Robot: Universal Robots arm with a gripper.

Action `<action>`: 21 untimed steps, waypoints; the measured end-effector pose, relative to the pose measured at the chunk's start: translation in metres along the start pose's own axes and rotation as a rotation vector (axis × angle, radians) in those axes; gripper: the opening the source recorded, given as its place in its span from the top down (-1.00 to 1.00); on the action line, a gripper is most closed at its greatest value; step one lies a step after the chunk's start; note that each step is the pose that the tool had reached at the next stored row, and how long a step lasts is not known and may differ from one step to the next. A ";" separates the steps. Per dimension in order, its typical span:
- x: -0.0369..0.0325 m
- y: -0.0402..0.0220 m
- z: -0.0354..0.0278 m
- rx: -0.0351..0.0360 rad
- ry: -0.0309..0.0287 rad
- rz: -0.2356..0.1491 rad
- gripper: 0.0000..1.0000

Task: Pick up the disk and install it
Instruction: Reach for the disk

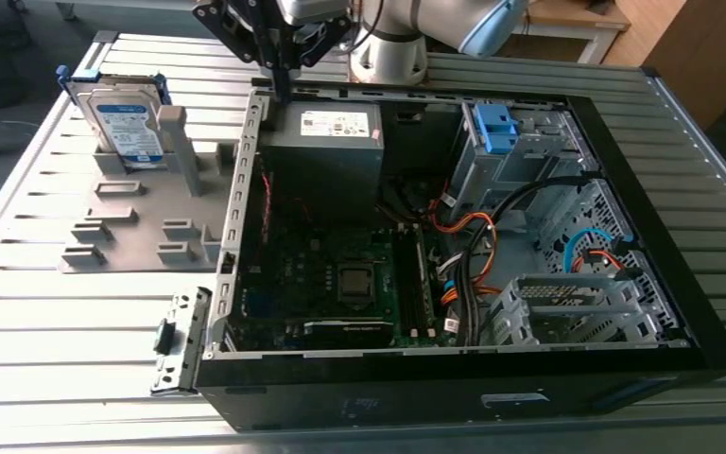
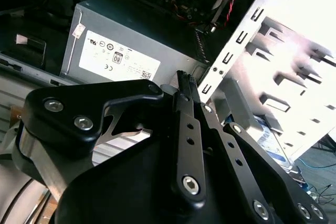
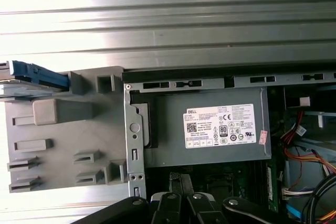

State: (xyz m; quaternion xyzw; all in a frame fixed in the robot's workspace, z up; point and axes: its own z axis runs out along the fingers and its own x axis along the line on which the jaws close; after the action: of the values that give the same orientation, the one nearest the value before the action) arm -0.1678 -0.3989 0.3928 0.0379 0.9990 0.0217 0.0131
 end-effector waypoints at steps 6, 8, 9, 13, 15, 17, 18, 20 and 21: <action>0.0041 -0.0003 0.0000 -0.0001 0.0000 0.000 0.79; 0.0054 -0.0004 0.0000 0.0000 0.0000 0.000 0.79; 0.0060 -0.0005 0.0000 0.0000 0.0001 0.000 0.79; 0.0086 -0.0006 0.0000 0.0000 0.0000 0.000 0.79; 0.0097 -0.0007 0.0000 0.0000 0.0001 0.000 0.79; 0.0106 -0.0008 0.0000 0.0000 0.0000 0.000 0.79; 0.0109 -0.0008 0.0000 0.0000 0.0000 0.000 0.79; 0.0118 -0.0009 0.0000 0.0000 0.0000 0.000 0.79; 0.0124 -0.0010 0.0000 0.0000 0.0000 0.000 0.79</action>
State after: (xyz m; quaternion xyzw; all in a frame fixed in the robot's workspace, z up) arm -0.1802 -0.3989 0.3924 0.0379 0.9990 0.0217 0.0131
